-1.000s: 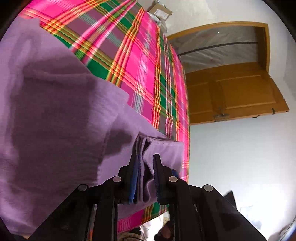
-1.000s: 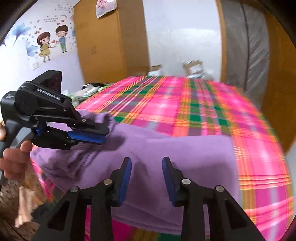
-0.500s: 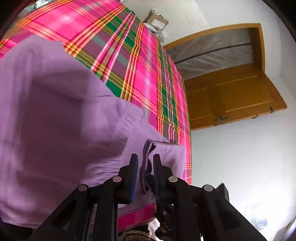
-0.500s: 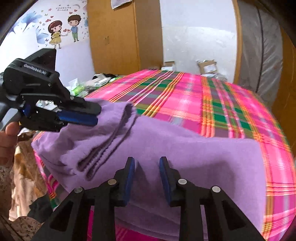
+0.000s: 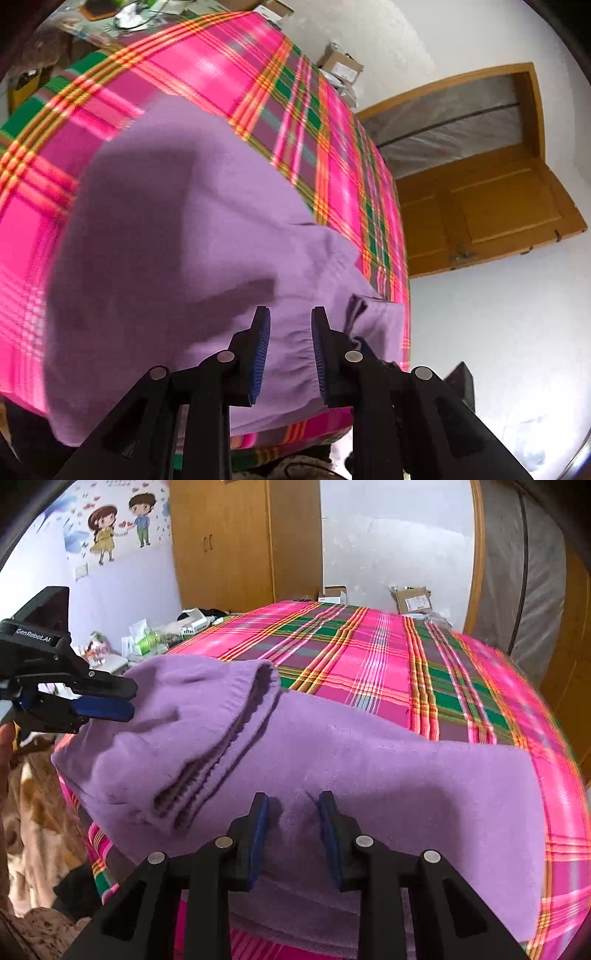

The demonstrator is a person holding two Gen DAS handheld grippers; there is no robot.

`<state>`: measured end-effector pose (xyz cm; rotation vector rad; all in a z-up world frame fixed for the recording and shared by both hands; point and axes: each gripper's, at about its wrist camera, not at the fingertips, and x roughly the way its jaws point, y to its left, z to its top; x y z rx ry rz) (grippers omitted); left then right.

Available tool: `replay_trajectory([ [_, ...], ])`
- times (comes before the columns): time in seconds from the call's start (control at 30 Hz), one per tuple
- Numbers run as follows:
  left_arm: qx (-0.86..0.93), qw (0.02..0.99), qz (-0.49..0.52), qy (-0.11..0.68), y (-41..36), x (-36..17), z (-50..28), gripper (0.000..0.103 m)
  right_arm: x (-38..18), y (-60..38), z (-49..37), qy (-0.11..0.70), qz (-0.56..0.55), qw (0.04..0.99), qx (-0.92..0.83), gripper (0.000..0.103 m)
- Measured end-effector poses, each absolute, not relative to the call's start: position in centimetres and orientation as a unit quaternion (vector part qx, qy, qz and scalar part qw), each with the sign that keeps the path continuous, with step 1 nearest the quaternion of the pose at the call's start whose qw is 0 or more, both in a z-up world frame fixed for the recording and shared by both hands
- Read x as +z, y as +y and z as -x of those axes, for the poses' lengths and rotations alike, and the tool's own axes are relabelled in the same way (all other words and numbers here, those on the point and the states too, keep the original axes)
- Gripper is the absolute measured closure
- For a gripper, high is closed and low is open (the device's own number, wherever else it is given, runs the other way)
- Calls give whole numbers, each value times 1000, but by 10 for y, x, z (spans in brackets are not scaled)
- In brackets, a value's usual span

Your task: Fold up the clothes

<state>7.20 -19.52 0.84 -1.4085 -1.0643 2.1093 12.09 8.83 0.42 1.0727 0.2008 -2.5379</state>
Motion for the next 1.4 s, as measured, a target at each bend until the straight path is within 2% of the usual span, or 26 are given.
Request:
replay_trajectory([
  [0.27, 760, 160, 487, -399, -238, 3, -83, 81, 42, 67, -123, 39, -342, 236, -909, 74],
  [0.73, 751, 129, 493, -421, -282, -21, -118, 81, 17, -62, -145, 127, -339, 377, -852, 74],
  [0.97, 757, 129, 492, -409, -288, -22, -132, 81, -4, -96, -157, 154, -363, 419, -818, 74],
  [1.13, 764, 98, 500, -396, -301, -24, -136, 80, 0, -108, -179, 172, -335, 445, -813, 74],
  [1.2, 764, 94, 492, -406, -306, -24, -135, 80, 1, -115, -181, 179, -329, 443, -815, 73],
  [1.3, 770, 94, 481, -409, -309, -20, -130, 80, -5, -132, -179, 194, -334, 430, -816, 62],
  [1.4, 771, 107, 477, -408, -308, -17, -117, 64, -12, -141, -177, 205, -343, 422, -814, 62],
])
